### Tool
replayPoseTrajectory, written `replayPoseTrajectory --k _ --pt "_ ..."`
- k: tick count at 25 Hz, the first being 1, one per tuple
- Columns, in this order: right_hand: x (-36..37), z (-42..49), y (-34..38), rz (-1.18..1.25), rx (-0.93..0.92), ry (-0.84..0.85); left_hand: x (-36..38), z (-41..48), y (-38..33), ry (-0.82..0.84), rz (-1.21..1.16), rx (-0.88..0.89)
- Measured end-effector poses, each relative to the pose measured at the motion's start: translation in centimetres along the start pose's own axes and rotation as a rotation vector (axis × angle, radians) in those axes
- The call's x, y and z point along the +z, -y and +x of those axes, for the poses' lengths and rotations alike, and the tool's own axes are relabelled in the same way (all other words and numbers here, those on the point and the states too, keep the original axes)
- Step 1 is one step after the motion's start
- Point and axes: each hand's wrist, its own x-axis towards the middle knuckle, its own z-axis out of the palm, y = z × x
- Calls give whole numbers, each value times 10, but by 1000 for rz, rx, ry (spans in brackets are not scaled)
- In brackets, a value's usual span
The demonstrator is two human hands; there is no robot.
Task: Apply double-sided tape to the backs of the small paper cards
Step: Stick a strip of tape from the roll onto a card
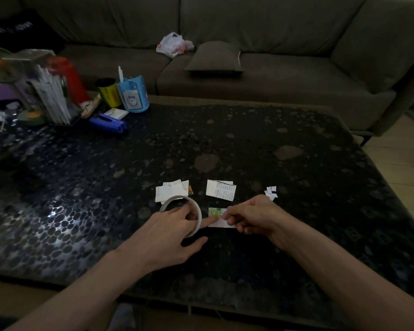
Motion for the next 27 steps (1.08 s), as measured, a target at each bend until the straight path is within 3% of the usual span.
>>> replayPoseTrajectory --k 27 --pt "2 -6 2 16 54 -11 -1 3 -7 3 -7 57"
